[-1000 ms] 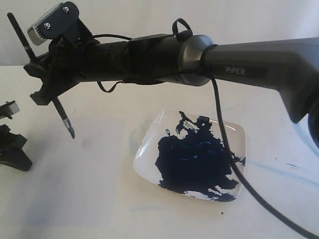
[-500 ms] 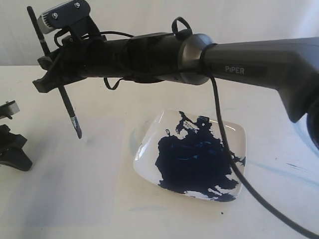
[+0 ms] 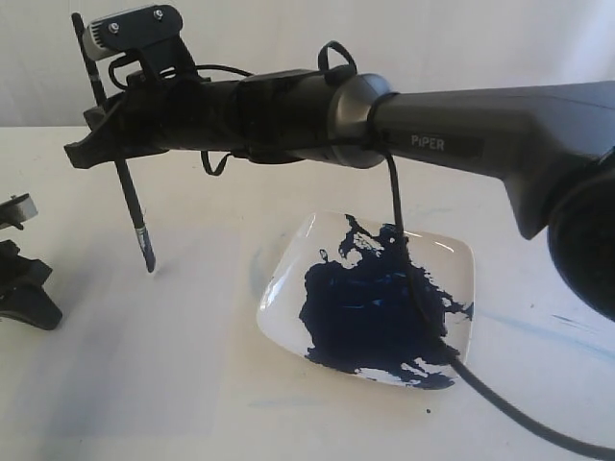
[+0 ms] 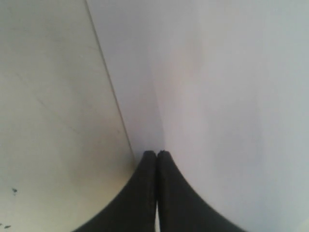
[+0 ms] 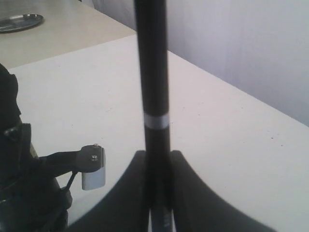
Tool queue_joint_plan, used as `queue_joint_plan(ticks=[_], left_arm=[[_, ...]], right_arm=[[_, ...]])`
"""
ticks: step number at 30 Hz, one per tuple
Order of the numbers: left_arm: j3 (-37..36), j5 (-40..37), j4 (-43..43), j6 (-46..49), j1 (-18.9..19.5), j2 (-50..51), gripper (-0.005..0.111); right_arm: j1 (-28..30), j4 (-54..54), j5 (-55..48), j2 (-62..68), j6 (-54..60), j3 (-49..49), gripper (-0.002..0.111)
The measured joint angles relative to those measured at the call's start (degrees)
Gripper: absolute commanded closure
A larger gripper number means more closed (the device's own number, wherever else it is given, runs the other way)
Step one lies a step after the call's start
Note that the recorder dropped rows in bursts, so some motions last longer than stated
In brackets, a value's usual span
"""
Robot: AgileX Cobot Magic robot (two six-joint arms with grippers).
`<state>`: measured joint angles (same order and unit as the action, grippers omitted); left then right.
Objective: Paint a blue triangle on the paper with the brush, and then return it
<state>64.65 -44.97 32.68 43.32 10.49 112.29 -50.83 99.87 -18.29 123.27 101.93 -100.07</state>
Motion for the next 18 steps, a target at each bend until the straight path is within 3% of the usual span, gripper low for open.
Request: queue_joint_plan(ticks=[18], left_arm=[[0.0, 0.0, 0.3, 0.0, 0.0, 0.1, 0.107]], right_arm=[[0.0, 0.0, 0.5, 2.3, -1.6, -2.0, 0.108]])
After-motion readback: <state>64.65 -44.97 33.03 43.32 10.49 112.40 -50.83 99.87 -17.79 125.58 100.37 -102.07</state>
